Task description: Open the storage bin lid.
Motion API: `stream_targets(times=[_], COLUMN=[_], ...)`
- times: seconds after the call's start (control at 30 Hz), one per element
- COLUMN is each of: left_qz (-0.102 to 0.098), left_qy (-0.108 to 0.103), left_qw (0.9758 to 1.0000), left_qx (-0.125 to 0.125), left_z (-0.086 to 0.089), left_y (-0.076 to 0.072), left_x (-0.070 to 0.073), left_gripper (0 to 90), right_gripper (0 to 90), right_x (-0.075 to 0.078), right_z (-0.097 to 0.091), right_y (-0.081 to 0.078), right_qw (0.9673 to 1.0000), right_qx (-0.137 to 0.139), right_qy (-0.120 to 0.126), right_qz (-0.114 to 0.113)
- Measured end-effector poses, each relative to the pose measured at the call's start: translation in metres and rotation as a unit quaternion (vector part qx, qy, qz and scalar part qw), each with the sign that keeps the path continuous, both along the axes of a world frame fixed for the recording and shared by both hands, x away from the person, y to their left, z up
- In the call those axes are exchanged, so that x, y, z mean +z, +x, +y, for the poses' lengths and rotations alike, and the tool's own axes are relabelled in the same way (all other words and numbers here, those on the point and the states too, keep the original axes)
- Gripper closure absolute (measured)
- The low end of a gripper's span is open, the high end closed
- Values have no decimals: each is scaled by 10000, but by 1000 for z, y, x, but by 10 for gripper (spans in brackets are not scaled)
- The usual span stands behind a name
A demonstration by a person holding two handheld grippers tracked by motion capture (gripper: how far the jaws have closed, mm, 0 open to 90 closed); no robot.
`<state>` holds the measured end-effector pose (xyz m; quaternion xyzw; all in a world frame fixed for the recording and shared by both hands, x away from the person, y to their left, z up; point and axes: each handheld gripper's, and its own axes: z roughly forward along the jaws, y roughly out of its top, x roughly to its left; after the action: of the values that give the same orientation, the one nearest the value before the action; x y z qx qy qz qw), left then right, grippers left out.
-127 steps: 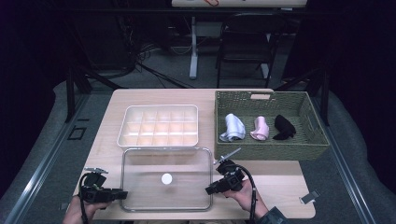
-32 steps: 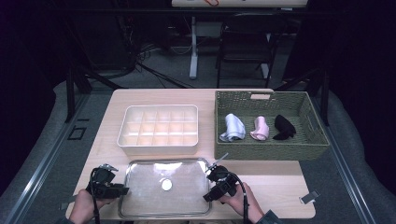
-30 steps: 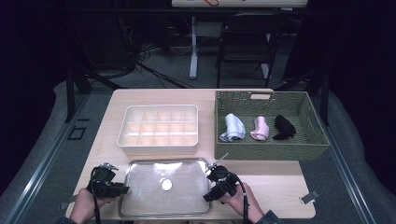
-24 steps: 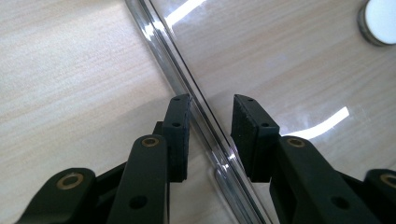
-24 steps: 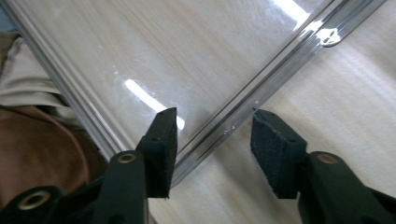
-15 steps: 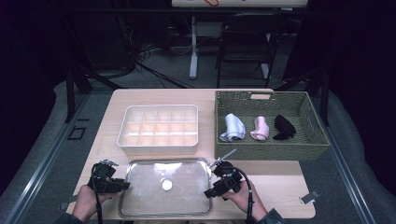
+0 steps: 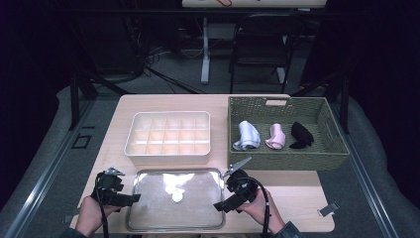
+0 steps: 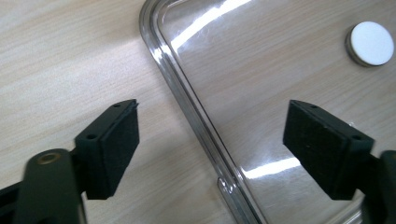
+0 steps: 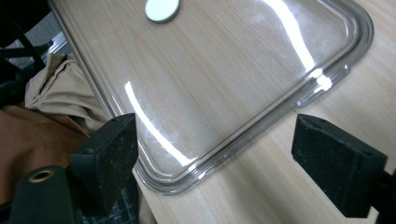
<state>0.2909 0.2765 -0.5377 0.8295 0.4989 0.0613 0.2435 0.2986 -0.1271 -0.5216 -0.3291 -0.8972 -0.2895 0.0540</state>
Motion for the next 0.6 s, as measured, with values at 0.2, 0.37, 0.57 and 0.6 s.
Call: stream_targets(times=[0.2, 0.37, 0.57, 0.6], left_qz=[-85, -113, -260, -268], left_qy=[0, 23, 33, 28], left_qw=[10000, 9999, 9996, 9996], left_qx=[16, -40, -39, -40], left_z=[-2, -3, -3, -3], left_y=[-5, -5, -7, -7], left_x=[1, 1, 2, 2], left_gripper=[84, 5, 1, 1], right_gripper=[0, 0, 0, 0], right_x=[8, 19, 32, 35], right_z=[5, 10, 9, 8], right_y=[1, 1, 7, 9], right_qw=[9997, 9990, 9980, 9978], right_qx=[185, 281, 292, 307], right_qy=[-34, 92, 194, 169], right_qz=[-157, -326, -535, -562])
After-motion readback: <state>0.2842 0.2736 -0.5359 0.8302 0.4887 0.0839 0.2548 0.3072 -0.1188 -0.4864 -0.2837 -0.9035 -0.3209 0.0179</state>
